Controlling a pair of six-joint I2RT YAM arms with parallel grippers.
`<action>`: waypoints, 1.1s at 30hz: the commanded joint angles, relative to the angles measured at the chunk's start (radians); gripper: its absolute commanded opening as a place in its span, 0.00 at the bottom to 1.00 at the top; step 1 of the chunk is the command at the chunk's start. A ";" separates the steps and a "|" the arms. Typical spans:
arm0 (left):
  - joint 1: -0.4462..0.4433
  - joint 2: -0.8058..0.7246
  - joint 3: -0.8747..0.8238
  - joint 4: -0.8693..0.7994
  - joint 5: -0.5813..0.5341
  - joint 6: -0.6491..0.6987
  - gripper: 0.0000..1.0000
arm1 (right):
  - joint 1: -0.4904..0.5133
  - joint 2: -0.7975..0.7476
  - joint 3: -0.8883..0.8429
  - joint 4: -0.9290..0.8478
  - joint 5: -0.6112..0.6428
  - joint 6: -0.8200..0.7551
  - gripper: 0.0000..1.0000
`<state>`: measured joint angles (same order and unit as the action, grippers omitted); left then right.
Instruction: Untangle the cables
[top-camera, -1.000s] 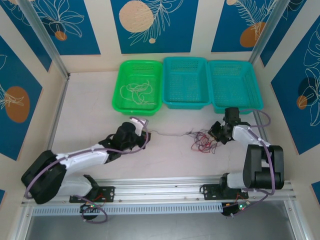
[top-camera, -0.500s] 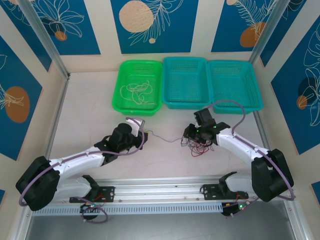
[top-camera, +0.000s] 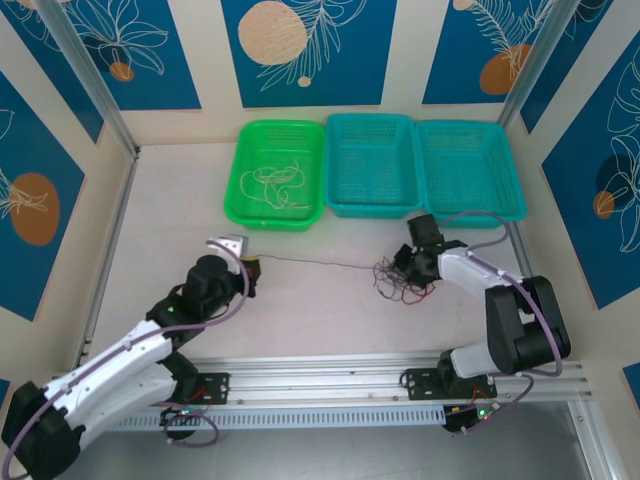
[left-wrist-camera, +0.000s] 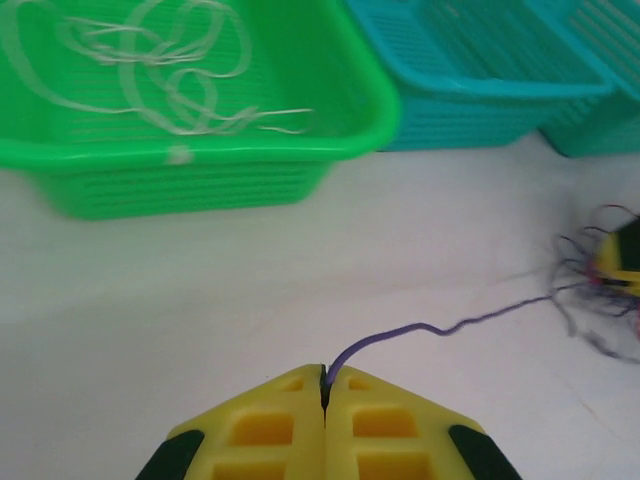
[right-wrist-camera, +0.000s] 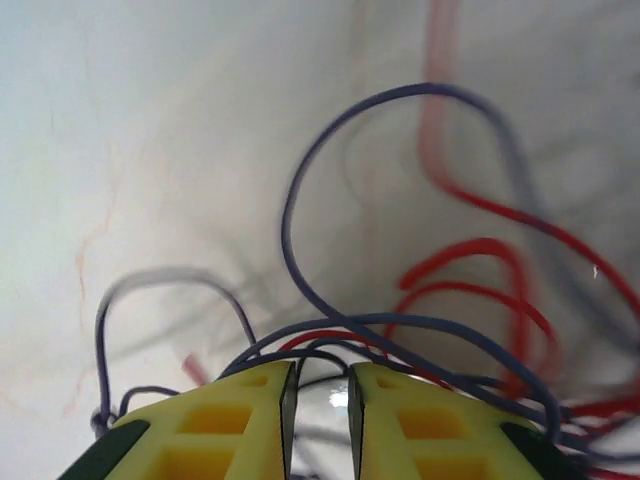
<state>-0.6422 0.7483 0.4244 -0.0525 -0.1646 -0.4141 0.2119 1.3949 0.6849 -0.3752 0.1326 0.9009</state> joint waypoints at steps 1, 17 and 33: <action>0.051 -0.069 -0.047 -0.158 -0.016 -0.025 0.00 | -0.055 -0.060 -0.019 -0.031 0.017 -0.025 0.24; -0.060 0.105 0.118 -0.001 0.279 0.411 0.48 | 0.052 0.051 0.125 -0.066 -0.056 -0.159 0.21; -0.273 0.957 0.621 0.220 0.413 0.520 0.53 | 0.096 0.020 0.138 -0.119 -0.102 -0.187 0.21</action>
<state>-0.9123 1.6409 0.9810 0.0959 0.2287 0.0761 0.2996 1.4429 0.8127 -0.4534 0.0692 0.7349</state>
